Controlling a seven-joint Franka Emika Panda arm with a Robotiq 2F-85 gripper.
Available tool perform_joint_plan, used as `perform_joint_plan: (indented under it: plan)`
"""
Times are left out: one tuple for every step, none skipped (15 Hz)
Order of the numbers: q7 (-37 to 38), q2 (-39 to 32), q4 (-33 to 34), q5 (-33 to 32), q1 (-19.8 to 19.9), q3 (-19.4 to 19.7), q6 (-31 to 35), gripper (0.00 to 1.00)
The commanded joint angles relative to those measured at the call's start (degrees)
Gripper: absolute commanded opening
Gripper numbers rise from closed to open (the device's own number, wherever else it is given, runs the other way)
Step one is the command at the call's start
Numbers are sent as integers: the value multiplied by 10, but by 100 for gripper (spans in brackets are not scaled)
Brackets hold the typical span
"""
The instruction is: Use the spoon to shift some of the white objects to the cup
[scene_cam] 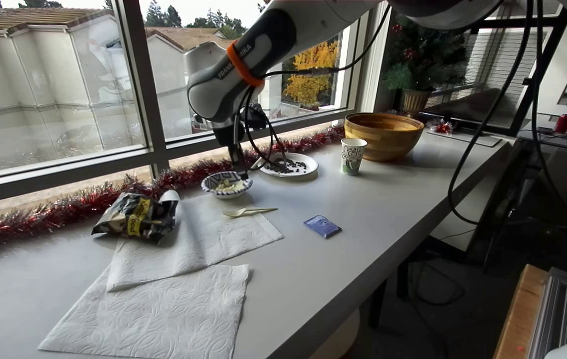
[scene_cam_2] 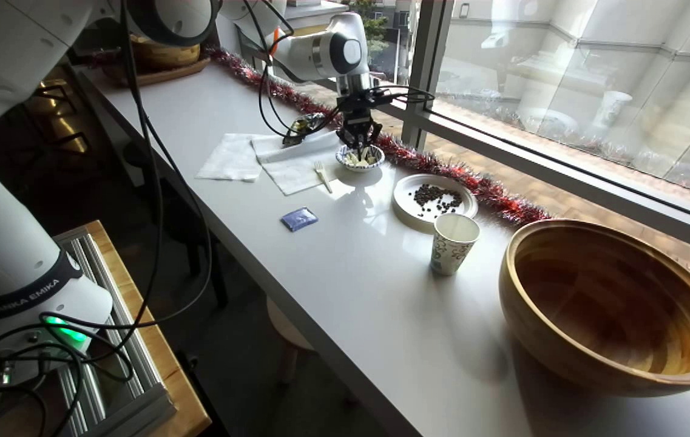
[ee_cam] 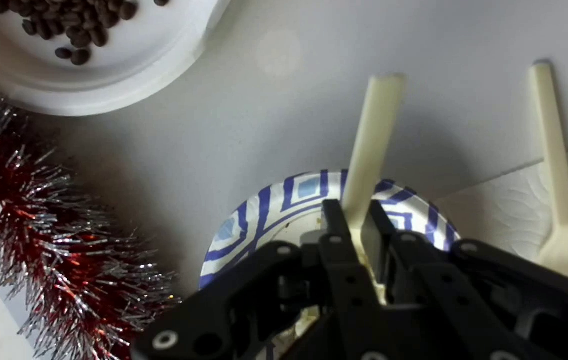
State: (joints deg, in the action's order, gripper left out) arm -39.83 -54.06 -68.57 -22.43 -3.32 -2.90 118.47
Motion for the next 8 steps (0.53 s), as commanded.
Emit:
perform_joint_plan:
  plan:
    - [-32, -2, 1, 44, 27, -22, 26, 3]
    - [-39, -3, 1, 51, 31, -25, 29, 3]
    - [-46, -4, 1, 58, 35, -27, 32, 3]
    - [-52, -5, 1, 65, 39, -30, 36, 3]
    - [-59, -6, 0, 71, 43, -33, 42, 3]
    - [-66, -8, -1, 79, 46, -37, 48, 3]
    - [-74, -9, -2, 88, 51, -42, 59, 3]
    - [-81, -11, -3, 95, 55, -45, 63, 3]
